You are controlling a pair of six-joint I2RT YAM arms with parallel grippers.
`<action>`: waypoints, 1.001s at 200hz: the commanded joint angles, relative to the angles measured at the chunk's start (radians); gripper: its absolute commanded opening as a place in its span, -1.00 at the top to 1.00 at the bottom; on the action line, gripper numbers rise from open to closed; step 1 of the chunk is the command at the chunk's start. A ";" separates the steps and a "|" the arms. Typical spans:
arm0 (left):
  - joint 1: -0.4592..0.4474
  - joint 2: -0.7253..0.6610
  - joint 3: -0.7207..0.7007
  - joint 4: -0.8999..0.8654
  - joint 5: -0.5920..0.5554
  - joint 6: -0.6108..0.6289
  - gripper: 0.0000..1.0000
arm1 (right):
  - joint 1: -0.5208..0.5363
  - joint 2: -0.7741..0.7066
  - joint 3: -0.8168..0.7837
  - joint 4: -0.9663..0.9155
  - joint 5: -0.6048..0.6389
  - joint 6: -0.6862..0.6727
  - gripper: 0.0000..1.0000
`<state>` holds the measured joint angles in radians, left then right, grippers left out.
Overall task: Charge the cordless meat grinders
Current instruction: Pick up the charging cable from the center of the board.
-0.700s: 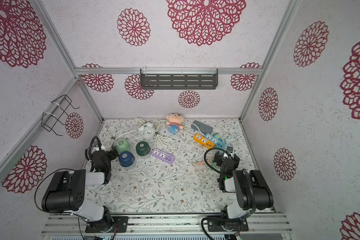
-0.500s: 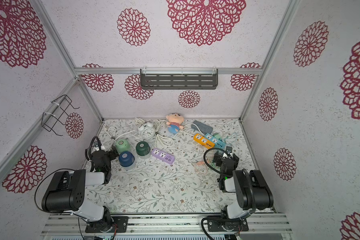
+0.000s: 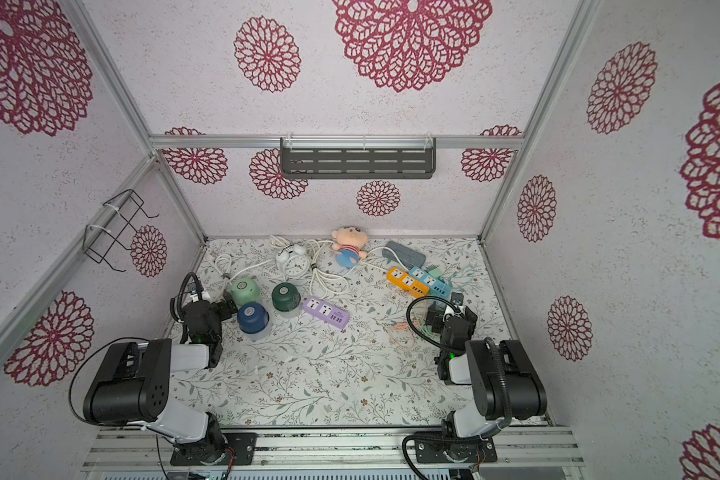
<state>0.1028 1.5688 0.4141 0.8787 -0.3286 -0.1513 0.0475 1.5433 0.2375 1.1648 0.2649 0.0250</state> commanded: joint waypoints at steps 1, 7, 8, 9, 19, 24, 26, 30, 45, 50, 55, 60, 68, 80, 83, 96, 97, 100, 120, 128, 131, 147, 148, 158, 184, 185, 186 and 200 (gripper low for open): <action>-0.002 -0.013 -0.001 0.019 0.002 -0.004 -0.94 | -0.002 -0.008 0.019 0.027 -0.007 -0.012 -0.98; -0.003 -0.013 0.000 0.019 0.002 -0.004 -0.94 | -0.002 -0.008 0.020 0.027 -0.007 -0.011 -0.98; -0.003 -0.013 0.000 0.019 0.001 -0.004 -0.94 | -0.002 -0.008 0.020 0.027 -0.007 -0.011 -0.98; -0.003 -0.013 0.000 0.019 0.001 -0.004 -0.94 | -0.002 -0.008 0.020 0.028 -0.007 -0.011 -0.98; -0.002 -0.013 -0.001 0.019 0.001 -0.004 -0.94 | -0.002 -0.008 0.020 0.027 -0.006 -0.012 -0.98; -0.002 -0.013 -0.001 0.019 0.001 -0.005 -0.94 | -0.001 -0.008 0.020 0.027 -0.007 -0.012 -0.98; -0.002 -0.013 -0.001 0.019 0.001 -0.004 -0.94 | -0.001 -0.008 0.019 0.027 -0.007 -0.011 -0.98; -0.002 -0.013 -0.001 0.019 0.002 -0.004 -0.94 | -0.002 -0.008 0.020 0.028 -0.007 -0.012 -0.98; -0.002 -0.012 0.002 0.016 0.003 -0.005 -0.94 | -0.001 -0.008 0.020 0.027 -0.007 -0.012 -0.98; -0.002 -0.012 0.003 0.016 0.003 -0.006 -0.94 | -0.001 -0.008 0.019 0.027 -0.007 -0.011 -0.98; 0.000 -0.013 0.003 0.016 0.005 -0.006 -0.94 | -0.002 -0.008 0.020 0.027 -0.008 -0.011 -0.98; 0.000 -0.013 0.003 0.016 0.006 -0.005 -0.94 | -0.002 -0.008 0.019 0.026 -0.008 -0.011 -0.98; 0.000 -0.016 -0.002 0.019 0.008 -0.005 -0.94 | -0.001 -0.008 0.020 0.026 -0.009 -0.011 -0.98; 0.002 -0.032 -0.004 0.022 -0.001 -0.007 -0.94 | -0.002 -0.012 0.016 0.033 -0.006 -0.011 -0.98; 0.000 -0.046 -0.001 0.005 -0.006 -0.009 -0.94 | 0.001 -0.019 0.016 0.023 0.000 -0.012 -0.98; -0.018 -0.124 0.030 -0.135 -0.053 -0.010 -0.94 | 0.008 -0.106 0.024 -0.067 0.022 -0.015 -0.98; -0.020 -0.131 0.032 -0.148 -0.063 -0.010 -0.94 | 0.008 -0.106 0.024 -0.067 0.022 -0.015 -0.98; -0.030 -0.154 0.044 -0.190 -0.088 -0.013 -0.95 | 0.010 -0.132 0.033 -0.105 0.035 -0.011 -0.98; -0.083 -0.311 0.155 -0.540 -0.202 -0.117 -0.95 | 0.012 -0.315 0.121 -0.433 0.121 0.058 -0.98; -0.103 -0.366 0.198 -0.669 -0.227 -0.180 -0.94 | 0.011 -0.374 0.160 -0.561 0.160 0.116 -0.98; -0.111 -0.384 0.212 -0.707 -0.236 -0.203 -0.94 | 0.012 -0.393 0.175 -0.613 0.175 0.138 -0.98; -0.153 -0.464 0.270 -0.884 -0.241 -0.307 -0.94 | 0.010 -0.476 0.253 -0.854 0.261 0.272 -0.98; -0.153 -0.468 0.273 -0.898 -0.238 -0.315 -0.94 | 0.010 -0.480 0.257 -0.868 0.271 0.287 -0.98; -0.159 -0.509 0.311 -1.004 -0.145 -0.372 -0.94 | -0.003 -0.523 0.308 -1.046 0.264 0.431 -0.97; -0.214 -0.552 0.431 -1.280 0.096 -0.481 -0.87 | -0.011 -0.579 0.395 -1.278 -0.049 0.466 -0.39; -0.220 -0.553 0.433 -1.287 0.103 -0.482 -0.86 | -0.011 -0.579 0.398 -1.287 -0.057 0.468 -0.39; -0.225 -0.553 0.438 -1.292 0.109 -0.483 -0.85 | -0.011 -0.578 0.401 -1.298 -0.064 0.469 -0.38; -0.361 -0.545 0.486 -1.379 0.113 -0.492 -0.76 | -0.011 -0.562 0.431 -1.409 -0.129 0.496 -0.41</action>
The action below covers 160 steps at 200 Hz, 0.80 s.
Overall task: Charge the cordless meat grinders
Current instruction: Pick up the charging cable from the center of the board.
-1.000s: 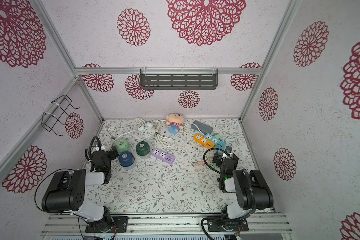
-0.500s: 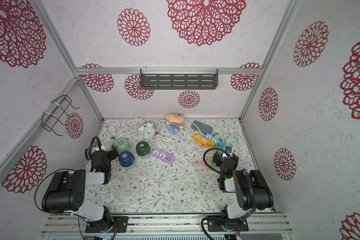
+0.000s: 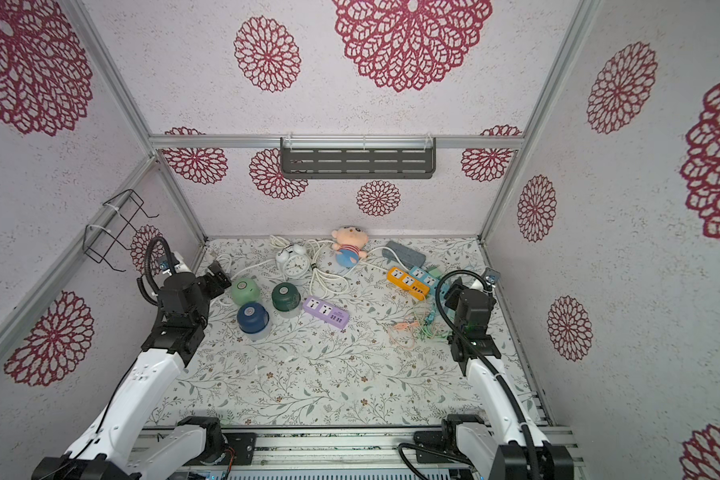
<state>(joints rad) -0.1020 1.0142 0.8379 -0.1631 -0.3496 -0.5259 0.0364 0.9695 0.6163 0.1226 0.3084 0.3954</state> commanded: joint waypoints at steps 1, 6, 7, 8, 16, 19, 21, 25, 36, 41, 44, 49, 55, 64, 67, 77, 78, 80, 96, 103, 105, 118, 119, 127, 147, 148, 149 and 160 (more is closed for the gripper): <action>-0.166 0.012 0.065 -0.342 0.131 -0.118 -0.76 | 0.000 0.014 0.053 -0.374 -0.179 0.127 -0.42; -0.220 0.022 0.083 -0.363 0.117 -0.122 -0.75 | 0.000 0.028 0.057 -0.400 -0.207 0.133 -0.44; -0.234 0.024 0.086 -0.366 0.115 -0.124 -0.74 | 0.000 0.031 0.058 -0.405 -0.215 0.134 -0.43; -0.246 0.026 0.089 -0.370 0.113 -0.126 -0.74 | 0.000 0.033 0.058 -0.408 -0.223 0.134 -0.43; -0.325 0.048 0.107 -0.385 0.107 -0.144 -0.70 | 0.003 0.065 0.066 -0.434 -0.285 0.129 -0.42; -0.351 0.060 0.111 -0.385 0.111 -0.151 -0.69 | 0.007 0.080 0.069 -0.441 -0.307 0.130 -0.41; -0.367 0.067 0.113 -0.383 0.113 -0.158 -0.68 | 0.010 0.090 0.072 -0.446 -0.318 0.131 -0.40; -0.398 0.082 0.116 -0.377 0.118 -0.172 -0.67 | 0.017 0.108 0.079 -0.457 -0.335 0.130 -0.38; -0.476 0.126 0.115 -0.338 0.131 -0.201 -0.62 | 0.055 0.157 0.106 -0.478 -0.337 0.132 -0.34; -0.506 0.149 0.118 -0.321 0.132 -0.214 -0.60 | 0.076 0.182 0.126 -0.489 -0.319 0.130 -0.31; -0.523 0.166 0.120 -0.308 0.132 -0.221 -0.58 | 0.090 0.194 0.140 -0.493 -0.309 0.128 -0.30; -0.548 0.190 0.121 -0.285 0.133 -0.230 -0.56 | 0.111 0.220 0.162 -0.501 -0.290 0.123 -0.29; -0.570 0.221 0.122 -0.254 0.142 -0.240 -0.53 | 0.134 0.253 0.192 -0.509 -0.270 0.117 -0.28; -0.595 0.267 0.128 -0.210 0.159 -0.260 -0.49 | 0.158 0.305 0.242 -0.515 -0.250 0.106 -0.24; -0.600 0.282 0.132 -0.198 0.167 -0.266 -0.47 | 0.162 0.326 0.255 -0.517 -0.243 0.102 -0.22; -0.613 0.327 0.143 -0.154 0.197 -0.283 -0.43 | 0.171 0.394 0.304 -0.522 -0.216 0.088 -0.12; -0.614 0.332 0.142 -0.151 0.200 -0.285 -0.43 | 0.171 0.401 0.308 -0.523 -0.212 0.086 -0.10; -0.616 0.340 0.145 -0.142 0.206 -0.288 -0.42 | 0.171 0.413 0.318 -0.523 -0.208 0.083 -0.08; -0.629 0.381 0.157 -0.100 0.232 -0.302 -0.41 | 0.170 0.521 0.385 -0.535 -0.154 0.054 0.01; -0.632 0.390 0.159 -0.090 0.239 -0.304 -0.40 | 0.171 0.564 0.410 -0.540 -0.128 0.038 0.00; -0.633 0.392 0.159 -0.089 0.241 -0.303 -0.40 | 0.171 0.574 0.417 -0.542 -0.121 0.034 0.00; -0.633 0.390 0.149 -0.076 0.247 -0.306 -0.40 | 0.166 0.643 0.454 -0.549 -0.092 0.010 -0.01; -0.633 0.389 0.147 -0.075 0.248 -0.306 -0.40 | 0.165 0.647 0.457 -0.550 -0.091 0.007 -0.01; -0.633 0.383 0.135 -0.064 0.252 -0.302 -0.40 | 0.163 0.680 0.474 -0.551 -0.081 -0.005 -0.01; -0.632 0.364 0.108 -0.065 0.237 -0.294 -0.41 | 0.160 0.731 0.496 -0.532 -0.070 -0.024 0.02; -0.631 0.363 0.106 -0.065 0.237 -0.294 -0.41 | 0.159 0.733 0.498 -0.531 -0.070 -0.026 0.02; -0.631 0.362 0.105 -0.065 0.237 -0.295 -0.41 | 0.160 0.735 0.498 -0.529 -0.070 -0.026 0.03; -0.631 0.354 0.093 -0.066 0.236 -0.295 -0.41 | 0.157 0.756 0.508 -0.519 -0.072 -0.030 0.07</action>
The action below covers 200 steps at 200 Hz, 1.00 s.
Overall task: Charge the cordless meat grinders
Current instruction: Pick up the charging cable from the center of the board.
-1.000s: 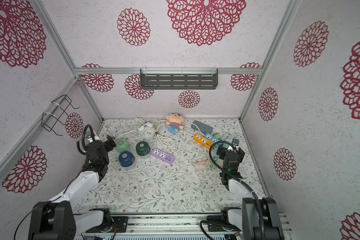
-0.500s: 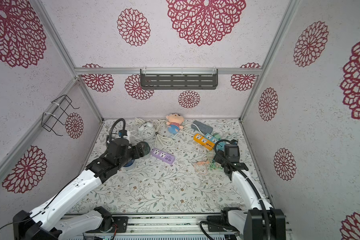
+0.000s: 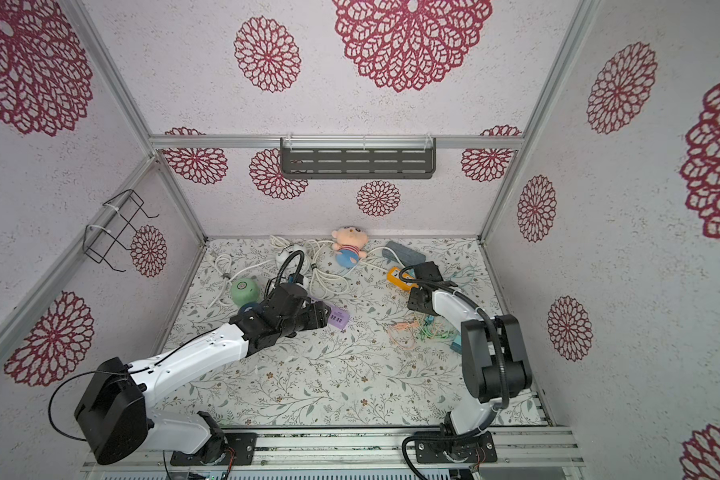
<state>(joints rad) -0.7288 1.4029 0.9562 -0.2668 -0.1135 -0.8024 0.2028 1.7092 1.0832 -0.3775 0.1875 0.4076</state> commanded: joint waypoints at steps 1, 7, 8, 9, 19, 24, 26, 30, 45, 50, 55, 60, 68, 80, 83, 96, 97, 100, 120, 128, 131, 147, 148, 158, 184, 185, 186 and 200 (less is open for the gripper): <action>-0.004 -0.036 -0.027 0.037 -0.001 -0.019 -0.42 | -0.009 0.018 0.042 -0.017 0.049 -0.042 0.08; -0.003 -0.038 -0.032 0.037 -0.001 -0.020 -0.42 | -0.010 0.028 0.047 -0.013 0.050 -0.043 0.10; -0.003 -0.038 -0.033 0.037 -0.001 -0.021 -0.41 | -0.011 0.030 0.048 -0.012 0.050 -0.043 0.11; -0.004 -0.038 -0.034 0.037 0.000 -0.022 -0.42 | -0.011 0.032 0.048 -0.010 0.050 -0.043 0.11; -0.003 -0.041 -0.042 0.038 0.000 -0.026 -0.41 | -0.013 0.048 0.057 -0.004 0.052 -0.044 0.14; -0.002 -0.042 -0.046 0.041 0.000 -0.031 -0.41 | -0.014 0.057 0.062 -0.002 0.050 -0.043 0.14; -0.002 -0.043 -0.047 0.041 0.001 -0.032 -0.41 | -0.014 0.060 0.065 -0.002 0.050 -0.045 0.15; -0.002 -0.044 -0.049 0.042 0.002 -0.035 -0.41 | -0.015 0.066 0.070 -0.001 0.049 -0.044 0.15; -0.003 -0.049 -0.059 0.050 0.004 -0.045 -0.41 | -0.018 0.079 0.084 -0.003 0.050 -0.047 0.16; -0.002 -0.051 -0.061 0.053 0.005 -0.048 -0.41 | -0.018 0.081 0.088 -0.005 0.050 -0.047 0.15; -0.002 -0.053 -0.063 0.055 0.006 -0.051 -0.41 | -0.018 0.082 0.094 -0.008 0.051 -0.048 0.13; -0.002 -0.053 -0.064 0.057 0.005 -0.053 -0.42 | -0.018 0.082 0.098 -0.010 0.052 -0.048 0.11; -0.003 -0.054 -0.064 0.057 0.006 -0.055 -0.42 | -0.019 0.081 0.107 -0.016 0.057 -0.051 0.08; -0.003 -0.052 -0.062 0.058 0.008 -0.055 -0.42 | -0.019 0.078 0.118 -0.025 0.062 -0.056 0.05; -0.003 -0.052 -0.062 0.057 0.009 -0.056 -0.43 | -0.020 0.076 0.120 -0.027 0.064 -0.056 0.05; -0.003 -0.047 -0.058 0.054 0.013 -0.057 -0.43 | -0.021 0.068 0.121 -0.026 0.069 -0.061 0.04; -0.003 -0.046 -0.057 0.054 0.014 -0.057 -0.43 | -0.022 0.067 0.120 -0.025 0.068 -0.061 0.05; -0.003 -0.045 -0.055 0.053 0.014 -0.057 -0.43 | -0.022 0.066 0.120 -0.024 0.068 -0.061 0.05; -0.003 -0.049 -0.046 0.038 0.016 -0.049 -0.43 | -0.030 0.074 0.118 -0.006 0.054 -0.065 0.06; -0.002 -0.055 -0.051 0.038 0.011 -0.050 -0.44 | -0.031 0.085 0.124 -0.007 0.050 -0.067 0.10; -0.003 -0.057 -0.055 0.041 0.008 -0.050 -0.44 | -0.032 0.090 0.127 -0.006 0.048 -0.067 0.11; -0.001 -0.067 -0.073 0.065 0.003 -0.058 -0.45 | -0.041 0.114 0.133 0.004 0.029 -0.065 0.17; -0.001 -0.067 -0.074 0.065 0.003 -0.058 -0.45 | -0.042 0.115 0.134 0.004 0.028 -0.065 0.17; 0.003 -0.064 -0.072 0.062 0.005 -0.058 -0.45 | -0.048 0.126 0.130 0.018 0.015 -0.064 0.19; 0.009 -0.059 -0.052 0.032 0.002 -0.057 -0.45 | -0.066 0.150 0.122 0.043 -0.015 -0.063 0.27; 0.009 -0.059 -0.051 0.031 0.002 -0.058 -0.45 | -0.067 0.151 0.121 0.044 -0.015 -0.063 0.27; 0.009 -0.059 -0.050 0.030 0.001 -0.059 -0.45 | -0.067 0.150 0.121 0.045 -0.015 -0.063 0.27; 0.009 -0.066 -0.049 0.026 -0.008 -0.064 -0.45 | -0.072 0.153 0.113 0.060 -0.022 -0.071 0.27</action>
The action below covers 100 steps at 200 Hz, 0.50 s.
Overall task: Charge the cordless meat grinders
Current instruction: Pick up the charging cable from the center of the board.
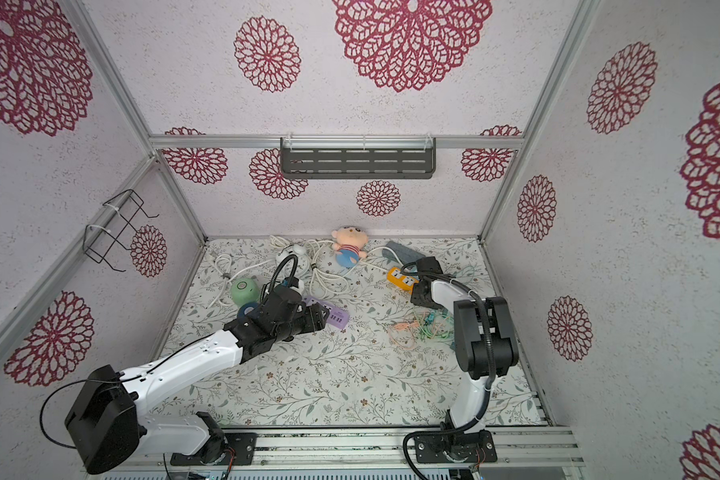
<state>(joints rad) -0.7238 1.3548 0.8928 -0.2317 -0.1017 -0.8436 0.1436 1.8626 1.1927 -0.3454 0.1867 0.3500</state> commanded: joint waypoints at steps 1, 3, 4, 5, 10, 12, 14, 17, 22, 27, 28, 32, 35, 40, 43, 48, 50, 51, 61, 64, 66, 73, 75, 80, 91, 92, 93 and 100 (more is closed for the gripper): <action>0.004 -0.019 0.013 -0.009 -0.021 -0.024 -0.45 | -0.014 0.000 0.003 0.029 -0.021 -0.014 0.27; 0.005 -0.020 0.011 -0.008 -0.022 -0.025 -0.45 | -0.014 0.000 0.002 0.031 -0.022 -0.015 0.27; 0.005 -0.021 0.011 -0.008 -0.022 -0.027 -0.45 | -0.014 0.001 0.002 0.032 -0.022 -0.016 0.27; 0.005 -0.021 0.011 -0.007 -0.023 -0.028 -0.45 | -0.015 0.001 0.002 0.032 -0.022 -0.016 0.27; 0.004 -0.024 0.007 -0.001 -0.028 -0.033 -0.45 | -0.016 0.005 0.002 0.033 -0.022 -0.019 0.27; 0.005 -0.026 0.004 -0.001 -0.029 -0.035 -0.45 | -0.018 0.006 0.002 0.034 -0.023 -0.021 0.28; 0.005 -0.027 0.001 0.001 -0.030 -0.038 -0.45 | -0.019 0.007 0.002 0.034 -0.024 -0.021 0.28; 0.005 -0.028 -0.001 0.005 -0.032 -0.039 -0.45 | -0.021 0.009 0.002 0.037 -0.026 -0.023 0.28; 0.005 -0.029 -0.005 0.008 -0.034 -0.046 -0.45 | -0.022 0.012 0.005 0.037 -0.029 -0.027 0.29; 0.005 -0.029 -0.010 0.011 -0.035 -0.051 -0.45 | -0.024 0.016 0.008 0.035 -0.030 -0.028 0.31; 0.005 -0.029 -0.010 0.012 -0.036 -0.052 -0.45 | -0.025 0.017 0.008 0.034 -0.032 -0.029 0.31; 0.005 -0.029 -0.012 0.014 -0.038 -0.055 -0.45 | -0.027 0.019 0.010 0.035 -0.033 -0.032 0.33; 0.006 -0.029 -0.013 0.015 -0.037 -0.056 -0.45 | -0.027 0.022 0.010 0.036 -0.034 -0.033 0.34; 0.006 -0.028 -0.014 0.017 -0.035 -0.060 -0.45 | -0.029 0.023 0.010 0.038 -0.038 -0.035 0.36; 0.006 -0.027 -0.014 0.017 -0.035 -0.062 -0.45 | -0.029 0.022 0.010 0.039 -0.041 -0.037 0.37; 0.006 -0.024 -0.014 0.018 -0.035 -0.064 -0.45 | -0.029 0.022 0.011 0.042 -0.046 -0.041 0.39; 0.006 -0.024 -0.013 0.017 -0.035 -0.063 -0.45 | -0.030 0.022 0.010 0.044 -0.047 -0.041 0.39; 0.006 -0.023 -0.013 0.017 -0.034 -0.063 -0.45 | -0.030 0.022 0.011 0.044 -0.049 -0.041 0.40; 0.006 -0.017 -0.009 0.017 -0.032 -0.065 -0.45 | -0.029 0.019 0.011 0.048 -0.060 -0.047 0.47; 0.006 -0.015 -0.007 0.018 -0.031 -0.065 -0.45 | -0.029 0.018 0.011 0.049 -0.062 -0.049 0.49; 0.007 -0.014 -0.005 0.018 -0.030 -0.065 -0.45 | -0.030 0.017 0.011 0.050 -0.063 -0.049 0.51; 0.009 -0.009 0.002 0.016 -0.026 -0.065 -0.45 | -0.029 0.015 0.012 0.048 -0.067 -0.052 0.58; 0.010 -0.007 0.005 0.015 -0.025 -0.064 -0.45 | -0.029 0.013 0.013 0.047 -0.067 -0.052 0.59; 0.013 -0.004 0.010 0.014 -0.018 -0.063 -0.45 | -0.030 0.009 0.013 0.046 -0.069 -0.053 0.63; 0.027 0.003 0.026 0.010 0.006 -0.063 -0.45 | -0.029 -0.005 0.012 0.042 -0.078 -0.054 0.73; 0.029 0.005 0.028 0.010 0.009 -0.062 -0.45 | -0.028 -0.006 0.011 0.042 -0.079 -0.054 0.74; 0.030 0.005 0.029 0.010 0.012 -0.063 -0.45 | -0.028 -0.008 0.011 0.041 -0.080 -0.054 0.75; 0.047 0.011 0.039 0.012 0.037 -0.068 -0.44 | -0.026 -0.024 0.007 0.040 -0.086 -0.057 0.81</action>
<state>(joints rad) -0.7147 1.3491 0.8936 -0.2298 -0.1097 -0.8886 0.1165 1.8797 1.1870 -0.3092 0.1257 0.3065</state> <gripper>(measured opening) 0.724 0.139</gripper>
